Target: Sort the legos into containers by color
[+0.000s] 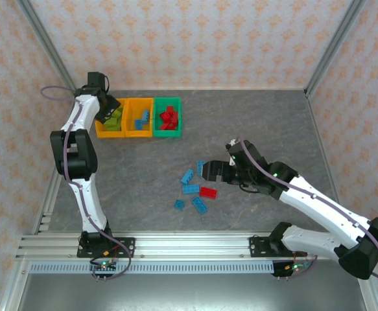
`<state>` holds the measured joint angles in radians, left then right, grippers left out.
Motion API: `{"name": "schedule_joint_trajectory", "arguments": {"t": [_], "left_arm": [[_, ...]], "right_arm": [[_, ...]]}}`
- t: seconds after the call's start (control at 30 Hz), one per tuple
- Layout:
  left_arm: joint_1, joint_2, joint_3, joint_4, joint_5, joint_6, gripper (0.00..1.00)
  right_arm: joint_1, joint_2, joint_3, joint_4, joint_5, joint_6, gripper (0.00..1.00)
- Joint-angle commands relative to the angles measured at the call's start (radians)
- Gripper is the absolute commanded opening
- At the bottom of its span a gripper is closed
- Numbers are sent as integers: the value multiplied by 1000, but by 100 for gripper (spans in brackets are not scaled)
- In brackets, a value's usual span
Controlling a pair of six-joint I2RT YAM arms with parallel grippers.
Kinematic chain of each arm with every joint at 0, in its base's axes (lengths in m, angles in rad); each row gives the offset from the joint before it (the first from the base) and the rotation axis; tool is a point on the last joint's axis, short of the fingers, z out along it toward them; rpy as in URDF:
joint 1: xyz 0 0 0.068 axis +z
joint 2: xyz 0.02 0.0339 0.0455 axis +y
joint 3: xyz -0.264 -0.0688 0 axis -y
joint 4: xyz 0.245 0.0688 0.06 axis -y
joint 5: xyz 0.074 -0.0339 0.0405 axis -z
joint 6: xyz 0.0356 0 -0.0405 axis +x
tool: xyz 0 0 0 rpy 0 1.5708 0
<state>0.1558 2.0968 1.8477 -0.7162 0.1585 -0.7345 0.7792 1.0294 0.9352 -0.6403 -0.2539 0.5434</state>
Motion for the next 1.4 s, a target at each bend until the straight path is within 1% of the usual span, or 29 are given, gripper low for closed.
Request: {"name": "schedule_joint_trajectory", "arguments": {"t": [0.0,0.1,0.2,0.3,0.37,0.43,0.47,0.5,0.53,0.63,0.7,0.77,0.83,0.9,1.0,1.07,1.23,1.33,1.37], "left_arm": [[-4,-166,-64,42,39,-15,66],[-18,-323,-161,69,82,-49,65],[-84,-516,-281,109,74,-58,65],[-206,-693,-338,71,-10,11,65],[-307,-803,-358,16,-84,88,65],[-397,-903,-408,10,-139,146,65],[-433,-955,-448,28,-125,172,65],[-457,-995,-482,48,-88,189,66],[-473,-1036,-521,66,-23,195,68],[-510,-1116,-601,86,242,298,73],[-558,-1145,-632,54,337,354,76],[-610,-1156,-663,17,408,396,81],[-661,-1153,-711,5,456,420,88],[-708,-1139,-758,1,473,444,93],[-758,-1118,-825,5,430,491,100],[-762,-1100,-850,5,412,524,100],[-765,-1043,-877,-38,306,619,100],[-765,-1053,-926,7,264,617,100],[-765,-1059,-936,16,248,608,100]], "right_arm": [[5,2,-3,-9,53,17,100],[5,20,-1,-14,120,51,100],[2,52,1,-35,234,106,100],[0,108,15,-45,269,116,99],[-1,148,28,-51,265,122,99],[-3,195,33,-54,254,129,99],[-3,216,31,-51,253,132,99],[-3,235,29,-45,249,131,99],[-2,257,28,-39,245,130,99],[-3,329,43,-36,214,116,99],[-2,367,41,-26,188,113,100],[-1,389,25,-12,172,131,100],[-1,396,-2,8,156,178,100],[3,399,-34,31,130,244,99],[31,400,-71,74,100,305,99],[46,404,-88,102,94,304,99],[49,440,-107,198,0,295,99],[49,471,-97,194,9,299,99],[49,484,-94,188,13,298,98]]}}
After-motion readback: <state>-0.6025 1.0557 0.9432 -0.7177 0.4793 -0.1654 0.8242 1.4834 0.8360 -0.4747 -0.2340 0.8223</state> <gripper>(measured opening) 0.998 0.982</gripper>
